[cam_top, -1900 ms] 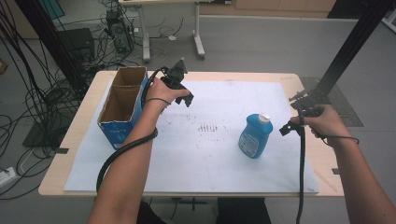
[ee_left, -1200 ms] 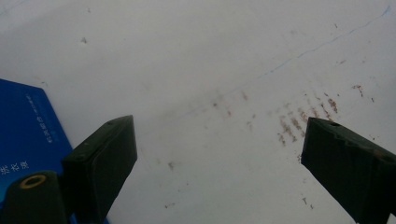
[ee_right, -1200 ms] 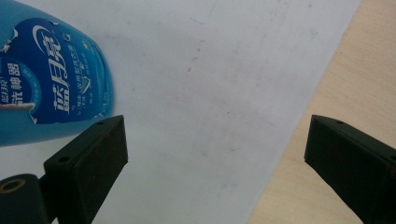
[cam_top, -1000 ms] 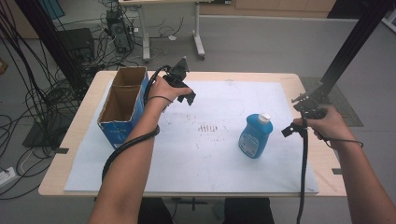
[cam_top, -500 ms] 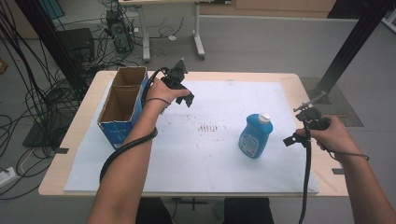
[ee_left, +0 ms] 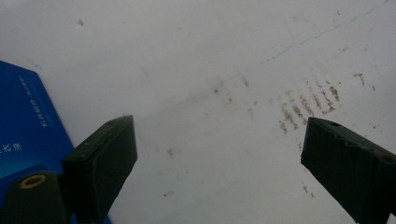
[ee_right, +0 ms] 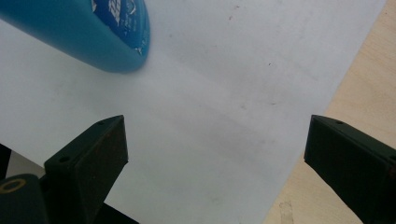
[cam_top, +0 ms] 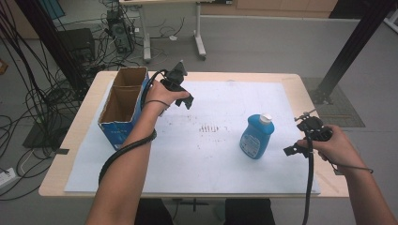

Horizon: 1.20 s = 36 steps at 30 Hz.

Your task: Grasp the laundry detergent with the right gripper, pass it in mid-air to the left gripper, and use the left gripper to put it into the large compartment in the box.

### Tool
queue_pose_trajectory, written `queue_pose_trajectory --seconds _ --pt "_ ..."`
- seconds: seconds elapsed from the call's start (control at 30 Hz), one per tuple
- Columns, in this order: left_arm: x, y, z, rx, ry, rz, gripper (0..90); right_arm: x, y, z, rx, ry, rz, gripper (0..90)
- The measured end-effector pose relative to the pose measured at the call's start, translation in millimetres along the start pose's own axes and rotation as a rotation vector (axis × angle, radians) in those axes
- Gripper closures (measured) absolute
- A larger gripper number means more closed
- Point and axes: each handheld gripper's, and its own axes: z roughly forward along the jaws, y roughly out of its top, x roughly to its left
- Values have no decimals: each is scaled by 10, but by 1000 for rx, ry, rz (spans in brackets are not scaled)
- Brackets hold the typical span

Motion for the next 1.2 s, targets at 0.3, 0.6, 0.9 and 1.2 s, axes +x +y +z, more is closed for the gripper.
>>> queue_pose_trajectory --seconds 0.3,0.6,0.9,1.2 --pt "-2 1 -10 3 0 5 109 106 -88 32 -4 0 -17 54" --pt "-4 -7 -28 3 4 5 109 176 -182 125 -5 5 -19 52" --pt "8 -7 -62 1 8 4 109 260 -252 210 -22 11 -26 53" --pt "-4 -13 -68 2 9 6 109 325 -302 287 -41 16 -44 54"
